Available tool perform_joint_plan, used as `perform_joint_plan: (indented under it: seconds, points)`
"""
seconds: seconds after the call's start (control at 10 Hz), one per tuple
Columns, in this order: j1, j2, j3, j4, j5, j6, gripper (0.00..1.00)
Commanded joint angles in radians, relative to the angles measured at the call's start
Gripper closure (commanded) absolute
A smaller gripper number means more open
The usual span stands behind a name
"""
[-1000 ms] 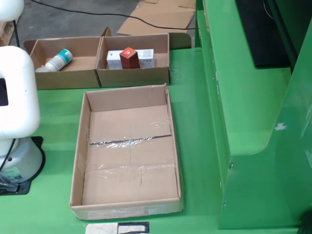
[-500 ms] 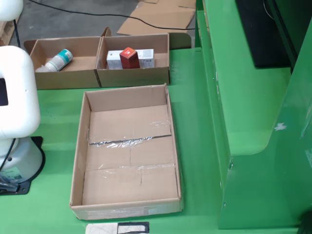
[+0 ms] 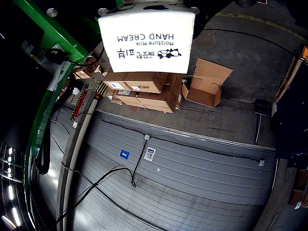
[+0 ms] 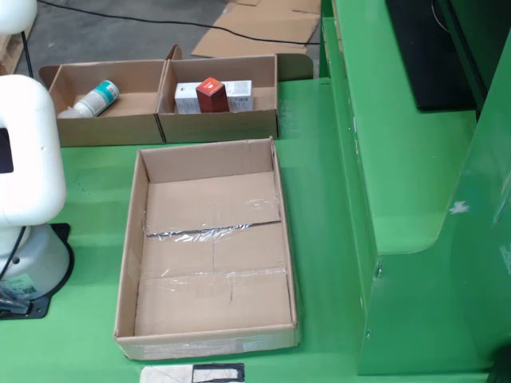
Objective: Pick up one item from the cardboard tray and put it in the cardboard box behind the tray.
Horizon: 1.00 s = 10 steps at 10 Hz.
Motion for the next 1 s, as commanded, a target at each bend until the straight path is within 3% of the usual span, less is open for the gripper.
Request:
perform_joint_plan:
  seconds: [0.0, 0.2, 0.3, 0.5, 0.9]
  points:
    - [0.047, -0.004, 0.028, 0.011, -0.007, 0.013, 1.0]
    - [0.069, -0.026, 0.028, -0.046, 0.067, 0.051, 1.0]
    - [0.061, 0.006, 0.028, -0.189, 0.169, 0.101, 1.0]
    - [0.06, 0.037, 0.028, -0.329, 0.26, 0.135, 1.0]
    - [0.06, 0.037, 0.028, -0.329, 0.26, 0.135, 1.0]
